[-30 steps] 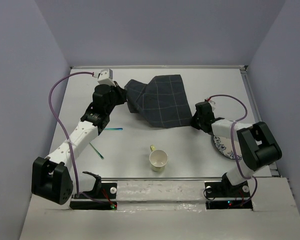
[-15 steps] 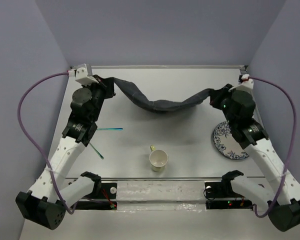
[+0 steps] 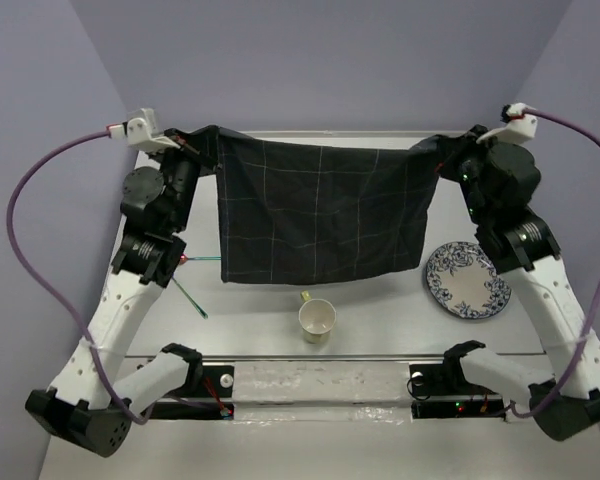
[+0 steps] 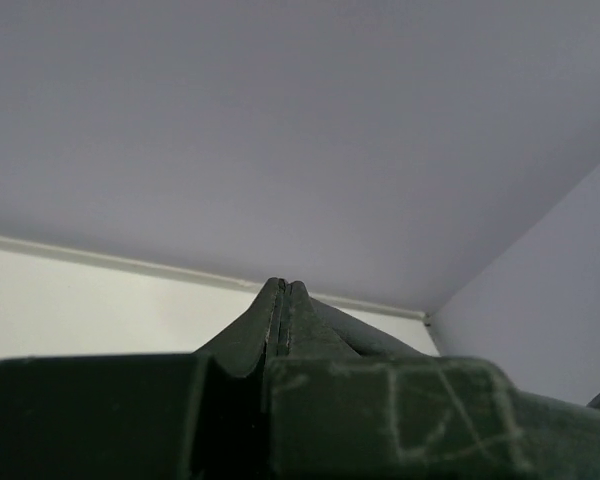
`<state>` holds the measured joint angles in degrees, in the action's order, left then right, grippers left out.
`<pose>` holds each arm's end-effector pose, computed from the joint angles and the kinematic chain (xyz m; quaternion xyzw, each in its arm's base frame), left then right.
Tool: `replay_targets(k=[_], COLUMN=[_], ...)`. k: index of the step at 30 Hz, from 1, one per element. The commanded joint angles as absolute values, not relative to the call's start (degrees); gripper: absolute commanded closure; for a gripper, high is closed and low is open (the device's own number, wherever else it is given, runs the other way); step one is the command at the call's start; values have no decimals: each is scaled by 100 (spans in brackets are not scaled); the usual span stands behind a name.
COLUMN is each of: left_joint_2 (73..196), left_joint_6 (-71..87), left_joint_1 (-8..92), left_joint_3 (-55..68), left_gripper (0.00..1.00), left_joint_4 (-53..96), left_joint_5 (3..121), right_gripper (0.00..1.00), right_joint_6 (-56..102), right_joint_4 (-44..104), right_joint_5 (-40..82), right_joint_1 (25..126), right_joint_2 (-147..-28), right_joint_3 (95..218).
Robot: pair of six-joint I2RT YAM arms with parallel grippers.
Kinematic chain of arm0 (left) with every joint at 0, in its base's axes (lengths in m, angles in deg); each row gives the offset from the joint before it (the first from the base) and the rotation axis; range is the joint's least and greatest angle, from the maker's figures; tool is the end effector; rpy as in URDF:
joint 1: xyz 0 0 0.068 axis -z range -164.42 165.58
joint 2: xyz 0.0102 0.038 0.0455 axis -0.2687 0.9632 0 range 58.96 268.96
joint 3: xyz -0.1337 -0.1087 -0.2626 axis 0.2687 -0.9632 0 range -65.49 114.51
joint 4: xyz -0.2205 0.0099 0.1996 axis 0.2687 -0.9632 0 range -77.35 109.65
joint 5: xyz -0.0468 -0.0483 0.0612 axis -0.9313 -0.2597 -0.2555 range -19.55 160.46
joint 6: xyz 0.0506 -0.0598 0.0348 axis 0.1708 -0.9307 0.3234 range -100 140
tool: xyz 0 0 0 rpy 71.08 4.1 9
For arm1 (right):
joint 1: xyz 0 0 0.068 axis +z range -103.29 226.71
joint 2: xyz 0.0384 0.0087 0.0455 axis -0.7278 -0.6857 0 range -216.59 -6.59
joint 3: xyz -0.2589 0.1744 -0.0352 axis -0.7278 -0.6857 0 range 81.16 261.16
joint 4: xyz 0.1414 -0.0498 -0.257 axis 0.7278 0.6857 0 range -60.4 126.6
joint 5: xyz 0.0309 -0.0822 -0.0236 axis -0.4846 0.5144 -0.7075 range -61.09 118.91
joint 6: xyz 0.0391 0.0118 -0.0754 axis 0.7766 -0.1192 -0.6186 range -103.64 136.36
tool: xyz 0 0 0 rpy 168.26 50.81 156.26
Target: Set the dinner table for one person
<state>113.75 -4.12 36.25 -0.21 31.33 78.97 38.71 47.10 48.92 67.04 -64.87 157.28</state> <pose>0.2365 -0.0773 0.5306 -0.0784 0.5543 -0.2770 0.7809 0.2481 0.0643 0.5191 0.1354 0.6920 0.1401 0.6951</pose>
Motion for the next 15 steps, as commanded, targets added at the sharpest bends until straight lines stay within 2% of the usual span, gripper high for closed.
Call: replay_targets(k=[1, 7, 11, 15], left_joint_2=[12108, 13041, 13419, 13429], left_joint_6=[-399, -548, -654, -689], left_joint_1=[3476, 2905, 2684, 2640], left_joint_3=[279, 1070, 1694, 1433], left_gripper=[100, 100, 100, 100], left_joint_4=[3432, 3257, 3134, 3195], left_joint_5=[8030, 7619, 7336, 7151], right_gripper=[100, 100, 100, 100], right_joint_6=[3596, 3482, 3350, 3332], right_joint_4=[4579, 4498, 4831, 4894], right_joint_5=[4905, 4317, 4148, 3754], right_joint_1=[6562, 6026, 5770, 5620], right_joint_2=[-7170, -8260, -8840, -8824], right_joint_3=[16026, 16929, 18150, 18163])
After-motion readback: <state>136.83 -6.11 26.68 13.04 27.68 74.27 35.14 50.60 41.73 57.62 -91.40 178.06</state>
